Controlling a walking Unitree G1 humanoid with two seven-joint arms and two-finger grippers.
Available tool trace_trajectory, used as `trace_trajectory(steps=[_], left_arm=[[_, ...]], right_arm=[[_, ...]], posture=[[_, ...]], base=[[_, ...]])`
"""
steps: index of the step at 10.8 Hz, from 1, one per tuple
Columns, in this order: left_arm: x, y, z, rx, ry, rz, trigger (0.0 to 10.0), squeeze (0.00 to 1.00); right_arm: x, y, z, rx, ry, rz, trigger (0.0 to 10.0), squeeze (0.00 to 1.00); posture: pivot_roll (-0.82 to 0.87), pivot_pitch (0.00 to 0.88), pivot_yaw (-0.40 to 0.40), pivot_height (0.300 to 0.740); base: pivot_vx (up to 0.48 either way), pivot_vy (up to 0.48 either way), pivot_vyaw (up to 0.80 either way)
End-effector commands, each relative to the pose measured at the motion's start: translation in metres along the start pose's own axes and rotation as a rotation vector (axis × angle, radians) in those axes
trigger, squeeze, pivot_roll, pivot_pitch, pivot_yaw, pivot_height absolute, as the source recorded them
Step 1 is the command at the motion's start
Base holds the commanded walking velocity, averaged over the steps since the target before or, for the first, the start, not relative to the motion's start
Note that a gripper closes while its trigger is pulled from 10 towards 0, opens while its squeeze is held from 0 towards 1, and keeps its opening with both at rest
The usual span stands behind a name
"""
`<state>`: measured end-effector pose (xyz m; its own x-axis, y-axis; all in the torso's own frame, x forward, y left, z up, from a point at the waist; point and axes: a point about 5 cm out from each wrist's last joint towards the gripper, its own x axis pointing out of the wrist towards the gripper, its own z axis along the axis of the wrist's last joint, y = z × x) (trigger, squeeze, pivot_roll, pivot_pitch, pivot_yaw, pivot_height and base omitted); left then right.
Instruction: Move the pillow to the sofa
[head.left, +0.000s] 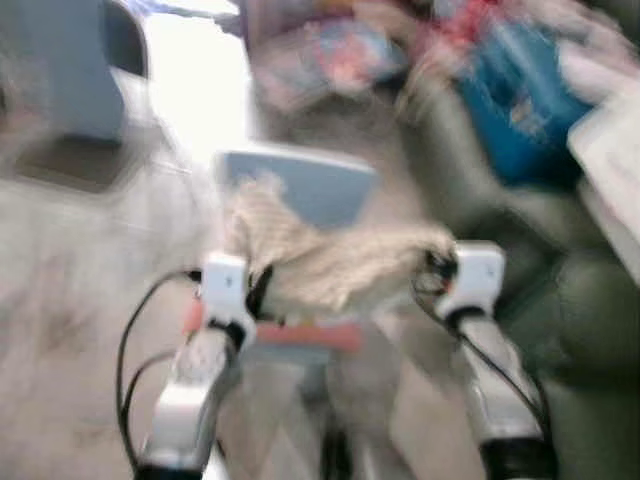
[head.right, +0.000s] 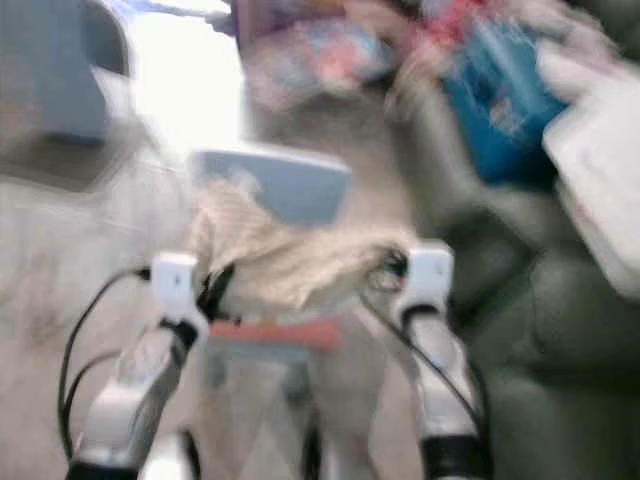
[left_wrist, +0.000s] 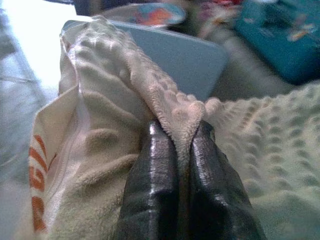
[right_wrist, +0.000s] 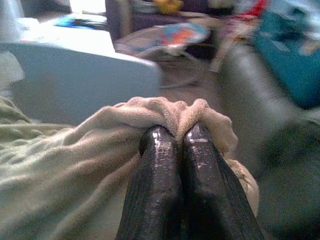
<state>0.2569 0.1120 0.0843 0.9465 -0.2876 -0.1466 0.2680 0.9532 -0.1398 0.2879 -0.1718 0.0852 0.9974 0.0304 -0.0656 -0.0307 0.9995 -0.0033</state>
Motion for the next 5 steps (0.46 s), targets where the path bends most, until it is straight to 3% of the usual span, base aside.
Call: trace_trajectory(steps=[1,5], left_arm=[[0.0004,-0.0068,-0.0003,-0.009,0.002,-0.035,10.0,0.0],[0.002,-0.0078,-0.0009,-0.013,0.005,-0.041,10.0,0.0]], right_arm=[[-0.0025,0.0036,-0.0041,-0.002,0.012,0.01,10.0,0.0],[-0.0024,0.0017,-0.0046,-0.007,0.016,0.008,10.0,0.0]], posture=[[-0.04,0.104,-0.054,0.74],[-0.04,0.105,-0.056,0.74]], base=[[-0.334,0.0,0.0],[-0.329,0.0,0.0]])
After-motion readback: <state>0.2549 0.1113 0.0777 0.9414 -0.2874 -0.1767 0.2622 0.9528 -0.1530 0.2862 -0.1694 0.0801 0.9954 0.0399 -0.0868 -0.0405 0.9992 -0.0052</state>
